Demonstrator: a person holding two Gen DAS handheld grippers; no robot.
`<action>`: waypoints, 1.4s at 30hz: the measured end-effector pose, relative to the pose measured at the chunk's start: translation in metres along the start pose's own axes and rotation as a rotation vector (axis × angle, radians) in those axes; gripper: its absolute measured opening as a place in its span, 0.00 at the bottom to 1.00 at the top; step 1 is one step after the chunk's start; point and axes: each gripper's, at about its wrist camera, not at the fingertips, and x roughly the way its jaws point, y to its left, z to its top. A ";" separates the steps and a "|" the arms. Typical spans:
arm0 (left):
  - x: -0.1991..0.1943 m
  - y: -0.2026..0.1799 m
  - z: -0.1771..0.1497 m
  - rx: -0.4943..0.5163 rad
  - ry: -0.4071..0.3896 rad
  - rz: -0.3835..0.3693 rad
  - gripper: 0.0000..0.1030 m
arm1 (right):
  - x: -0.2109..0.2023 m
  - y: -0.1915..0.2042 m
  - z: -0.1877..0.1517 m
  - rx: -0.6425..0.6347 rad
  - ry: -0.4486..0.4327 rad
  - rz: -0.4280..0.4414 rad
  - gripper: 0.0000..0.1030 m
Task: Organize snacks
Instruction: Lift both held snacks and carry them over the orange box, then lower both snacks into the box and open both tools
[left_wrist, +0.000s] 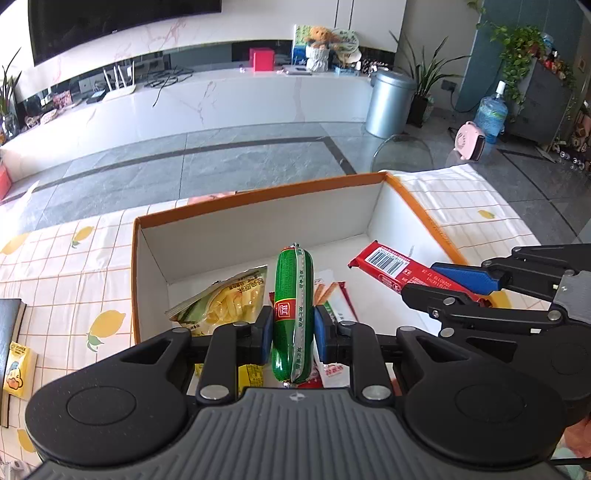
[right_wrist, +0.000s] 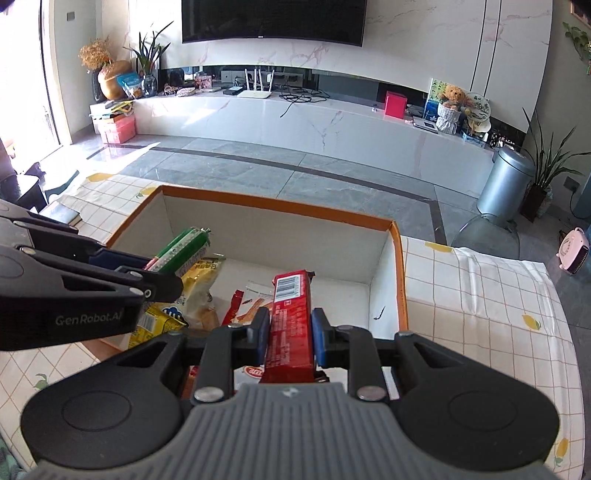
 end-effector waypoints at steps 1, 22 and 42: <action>0.006 0.001 0.001 0.001 0.011 0.004 0.24 | 0.007 0.000 0.002 -0.008 0.015 -0.002 0.20; 0.081 0.002 0.006 -0.024 0.197 -0.047 0.24 | 0.097 -0.003 0.005 -0.209 0.273 -0.055 0.20; 0.092 0.001 0.002 -0.017 0.234 -0.033 0.25 | 0.121 -0.005 0.002 -0.197 0.373 -0.044 0.20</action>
